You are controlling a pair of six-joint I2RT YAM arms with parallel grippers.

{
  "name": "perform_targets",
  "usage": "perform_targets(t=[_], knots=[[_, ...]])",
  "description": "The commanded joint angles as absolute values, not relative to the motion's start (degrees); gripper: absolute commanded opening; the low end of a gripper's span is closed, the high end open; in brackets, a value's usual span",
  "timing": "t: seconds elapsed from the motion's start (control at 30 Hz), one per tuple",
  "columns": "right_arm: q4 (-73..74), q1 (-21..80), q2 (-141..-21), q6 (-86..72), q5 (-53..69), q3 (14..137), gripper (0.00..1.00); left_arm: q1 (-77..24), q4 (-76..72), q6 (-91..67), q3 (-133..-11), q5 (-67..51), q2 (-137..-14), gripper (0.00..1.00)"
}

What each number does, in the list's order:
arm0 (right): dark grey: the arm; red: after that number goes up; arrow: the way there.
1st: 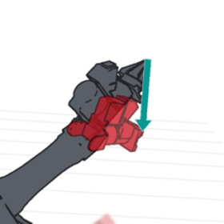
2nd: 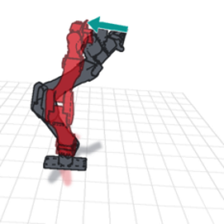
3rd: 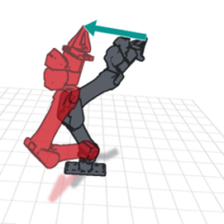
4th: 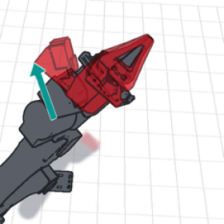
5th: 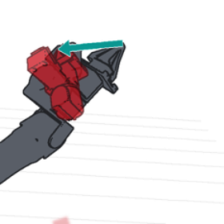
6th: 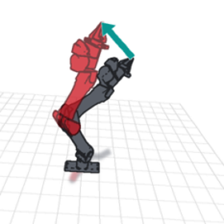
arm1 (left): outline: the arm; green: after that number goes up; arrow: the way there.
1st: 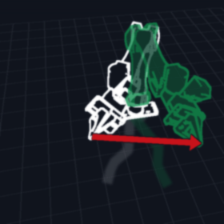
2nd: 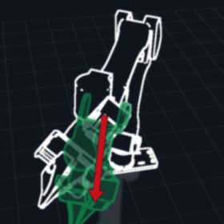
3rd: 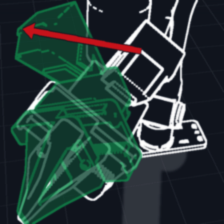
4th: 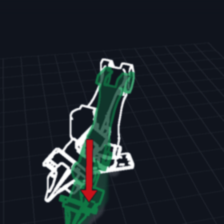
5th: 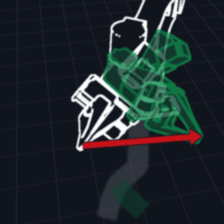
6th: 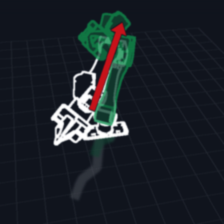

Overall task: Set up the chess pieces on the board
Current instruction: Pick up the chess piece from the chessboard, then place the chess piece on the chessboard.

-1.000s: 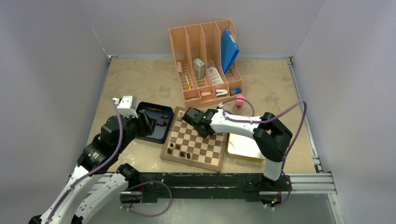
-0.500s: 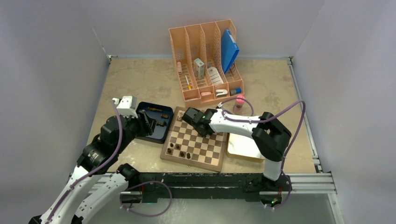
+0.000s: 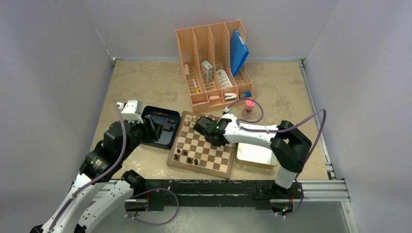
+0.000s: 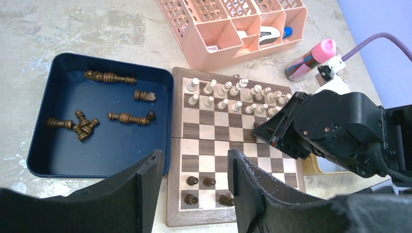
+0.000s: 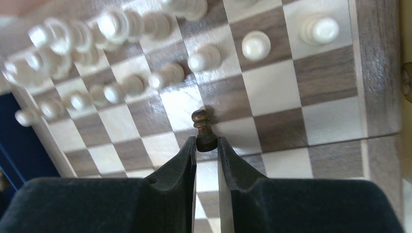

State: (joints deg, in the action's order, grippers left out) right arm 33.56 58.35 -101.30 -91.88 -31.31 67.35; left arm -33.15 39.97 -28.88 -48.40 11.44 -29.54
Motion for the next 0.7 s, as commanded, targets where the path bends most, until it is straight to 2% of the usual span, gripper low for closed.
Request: perform_targets(t=[0.0,0.4,0.67], knots=[[30.4,60.2,-96.3,-81.1,-30.1,62.8,0.08,-33.3,37.1,-28.6,-48.7,8.3,-29.7,0.50],[-1.8,62.1,-73.7,-46.3,-23.5,47.6,0.12,-33.3,37.4,-34.5,-51.5,-5.9,-34.8,0.44],[-21.9,62.2,-65.0,-27.6,-13.5,40.4,0.06,-33.3,40.8,-39.7,-58.7,-18.0,-47.3,0.40]])
